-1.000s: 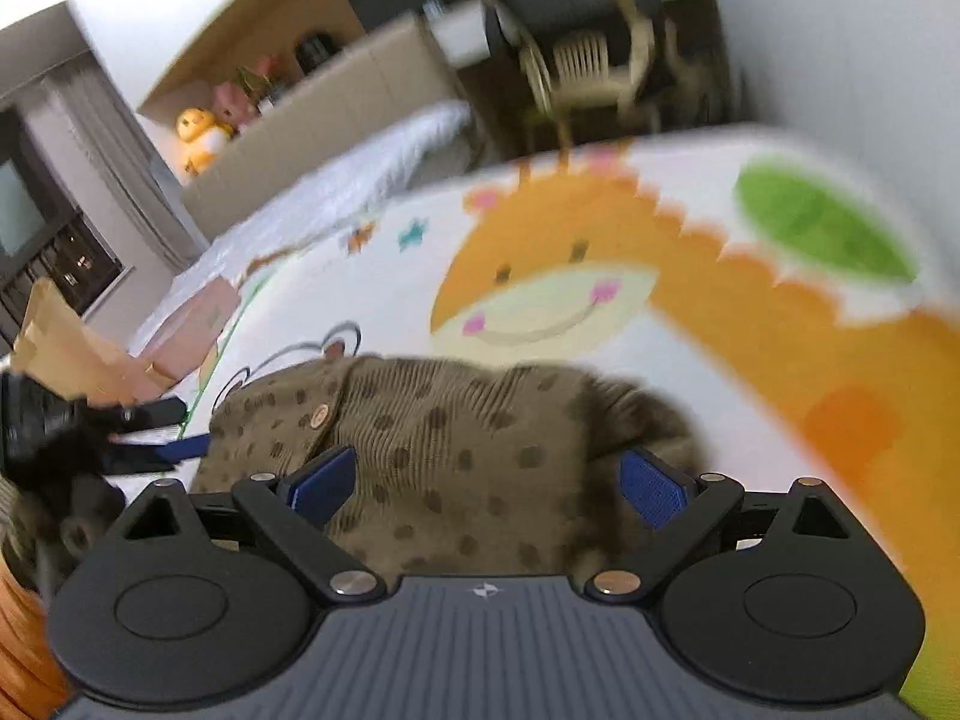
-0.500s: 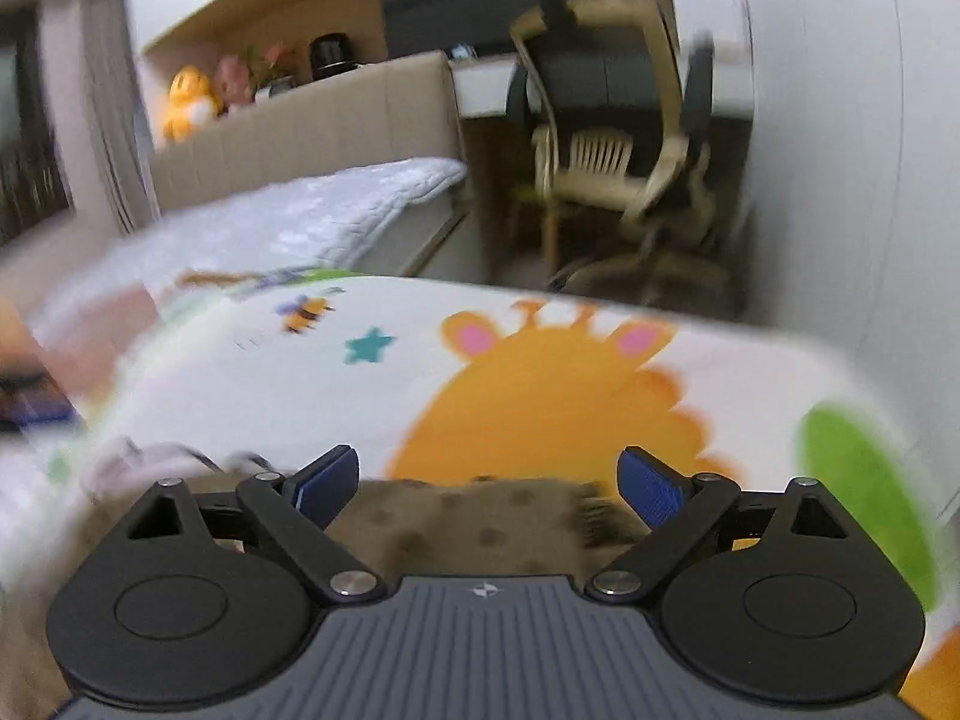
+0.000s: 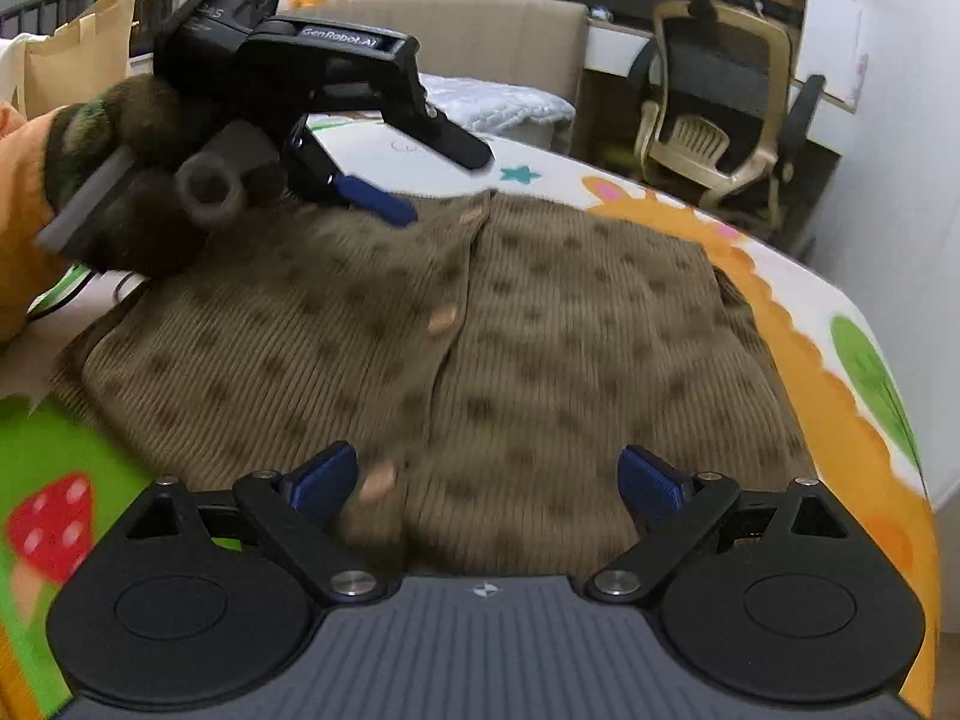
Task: Fold clothes
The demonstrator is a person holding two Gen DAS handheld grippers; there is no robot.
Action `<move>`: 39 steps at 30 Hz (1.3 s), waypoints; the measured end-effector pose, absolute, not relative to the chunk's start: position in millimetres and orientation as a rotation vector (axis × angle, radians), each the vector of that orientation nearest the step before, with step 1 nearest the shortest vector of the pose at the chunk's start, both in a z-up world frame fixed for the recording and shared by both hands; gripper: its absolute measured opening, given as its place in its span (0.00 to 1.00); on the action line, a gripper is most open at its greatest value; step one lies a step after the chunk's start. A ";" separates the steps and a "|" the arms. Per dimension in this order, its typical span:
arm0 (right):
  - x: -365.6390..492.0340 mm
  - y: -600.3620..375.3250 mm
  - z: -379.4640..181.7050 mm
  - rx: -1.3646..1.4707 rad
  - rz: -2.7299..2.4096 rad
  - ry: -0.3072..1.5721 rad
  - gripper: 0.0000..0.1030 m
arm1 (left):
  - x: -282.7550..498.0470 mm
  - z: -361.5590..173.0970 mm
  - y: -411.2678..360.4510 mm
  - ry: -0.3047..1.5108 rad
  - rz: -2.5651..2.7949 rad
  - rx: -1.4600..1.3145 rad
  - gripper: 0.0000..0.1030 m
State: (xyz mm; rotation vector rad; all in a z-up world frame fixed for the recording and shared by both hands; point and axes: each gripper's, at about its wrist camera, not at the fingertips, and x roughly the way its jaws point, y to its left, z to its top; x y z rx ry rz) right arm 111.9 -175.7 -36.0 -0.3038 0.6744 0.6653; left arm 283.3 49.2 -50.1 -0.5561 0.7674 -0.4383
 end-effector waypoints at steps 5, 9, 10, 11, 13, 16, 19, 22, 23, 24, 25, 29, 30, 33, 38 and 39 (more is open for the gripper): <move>110.6 -195.2 -20.9 -0.229 0.671 0.656 0.92 | 282.3 -50.3 78.3 0.748 -0.390 -0.594 0.87; 124.5 -205.3 -2.2 -0.175 0.630 0.563 0.93 | 247.5 -28.4 87.6 0.687 -0.327 -0.544 0.90; 129.9 -204.4 -3.2 -0.164 0.607 0.559 0.93 | 234.8 -23.2 88.4 0.666 -0.331 -0.539 0.90; 135.0 -203.2 -4.8 -0.153 0.584 0.558 0.93 | 221.0 -18.5 88.9 0.646 -0.349 -0.545 0.91; 151.1 -196.6 -12.4 -0.136 0.554 0.576 0.93 | 196.5 -13.6 87.0 0.618 -0.384 -0.554 0.92; 161.4 -192.8 -28.2 -0.112 0.537 0.645 0.93 | 167.9 -21.0 74.9 0.650 -0.404 -0.526 0.92; 158.8 -192.5 -36.7 -0.130 0.545 0.671 0.94 | 149.0 -35.8 61.8 0.697 -0.380 -0.437 0.92; 151.0 -198.1 -38.8 -0.147 0.550 0.686 0.94 | 136.7 -44.0 53.4 0.697 -0.371 -0.356 0.93; 148.4 -200.4 -39.4 -0.147 0.549 0.692 0.95 | 135.2 -44.6 52.7 0.691 -0.371 -0.347 0.93; 145.7 -202.7 -40.0 -0.147 0.548 0.696 0.95 | 135.8 -45.2 54.0 0.691 -0.369 -0.360 0.93; 143.7 -205.0 -39.0 -0.138 0.547 0.697 0.95 | 136.4 -45.9 55.3 0.690 -0.368 -0.373 0.93; 144.3 -212.4 -17.0 -0.054 0.565 0.650 0.95 | 135.2 -47.6 56.4 0.687 -0.358 -0.391 0.94; 146.0 -212.6 -11.4 -0.043 0.567 0.628 0.95 | 134.8 -47.6 55.6 0.686 -0.356 -0.388 0.94; 157.7 -205.5 -2.9 -0.039 0.549 0.584 0.95 | 134.2 -48.1 54.3 0.683 -0.352 -0.388 0.95; 181.3 -190.7 -31.4 -0.060 0.518 0.668 0.96 | 133.3 -47.8 52.5 0.683 -0.344 -0.388 0.96; 181.9 -188.9 -37.1 -0.086 0.508 0.673 0.96 | 133.2 -47.6 52.5 0.683 -0.343 -0.389 0.96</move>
